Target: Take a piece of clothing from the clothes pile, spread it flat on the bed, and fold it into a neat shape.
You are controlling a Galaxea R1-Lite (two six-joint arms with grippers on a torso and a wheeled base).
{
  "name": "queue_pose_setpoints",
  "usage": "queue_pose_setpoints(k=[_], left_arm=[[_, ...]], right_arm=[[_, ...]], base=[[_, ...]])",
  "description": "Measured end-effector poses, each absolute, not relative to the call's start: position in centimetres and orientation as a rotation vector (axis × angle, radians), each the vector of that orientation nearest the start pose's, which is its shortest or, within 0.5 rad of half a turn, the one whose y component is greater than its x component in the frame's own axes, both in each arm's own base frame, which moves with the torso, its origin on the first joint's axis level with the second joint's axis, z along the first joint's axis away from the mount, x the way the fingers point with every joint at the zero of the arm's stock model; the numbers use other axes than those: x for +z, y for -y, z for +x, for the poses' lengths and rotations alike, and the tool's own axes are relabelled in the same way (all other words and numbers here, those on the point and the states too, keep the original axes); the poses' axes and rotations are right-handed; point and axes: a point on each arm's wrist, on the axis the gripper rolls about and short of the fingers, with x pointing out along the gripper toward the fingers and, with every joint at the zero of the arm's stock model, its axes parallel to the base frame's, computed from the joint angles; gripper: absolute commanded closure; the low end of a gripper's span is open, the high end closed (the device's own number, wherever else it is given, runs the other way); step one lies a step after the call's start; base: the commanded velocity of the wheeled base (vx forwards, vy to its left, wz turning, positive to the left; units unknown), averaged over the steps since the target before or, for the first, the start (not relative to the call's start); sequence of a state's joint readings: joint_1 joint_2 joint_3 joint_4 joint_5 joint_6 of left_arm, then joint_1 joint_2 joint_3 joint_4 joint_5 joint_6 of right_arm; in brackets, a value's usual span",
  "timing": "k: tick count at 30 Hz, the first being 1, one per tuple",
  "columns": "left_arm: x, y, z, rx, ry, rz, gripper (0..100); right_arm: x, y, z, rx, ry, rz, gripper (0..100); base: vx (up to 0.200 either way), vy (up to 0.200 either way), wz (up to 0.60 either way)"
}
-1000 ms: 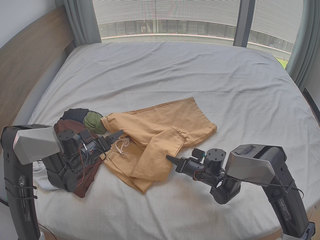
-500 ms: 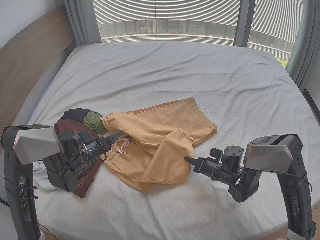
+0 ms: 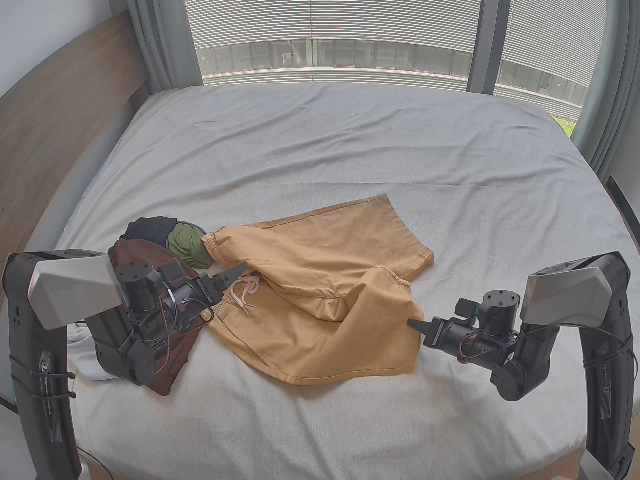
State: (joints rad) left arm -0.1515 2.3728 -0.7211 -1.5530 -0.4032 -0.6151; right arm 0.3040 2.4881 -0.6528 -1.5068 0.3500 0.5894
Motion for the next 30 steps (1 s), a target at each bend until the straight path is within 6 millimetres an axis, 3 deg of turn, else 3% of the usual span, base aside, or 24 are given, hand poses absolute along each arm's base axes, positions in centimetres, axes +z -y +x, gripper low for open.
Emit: queue_pose_setpoints(k=[17, 30], left_arm=[[1.8, 6.5, 37.1, -0.506, -0.267, -0.611, 0], [2.0, 6.5, 37.2, -0.498, -0.260, -0.610, 0]], right_arm=[[-4.0, -7.4, 33.2, 0.398, -0.630, 0.516, 100], [-4.1, -6.8, 31.4, 0.382, -0.690, 0.490, 100]], base=[[0.000, 0.000, 0.00], [0.000, 0.000, 0.00]])
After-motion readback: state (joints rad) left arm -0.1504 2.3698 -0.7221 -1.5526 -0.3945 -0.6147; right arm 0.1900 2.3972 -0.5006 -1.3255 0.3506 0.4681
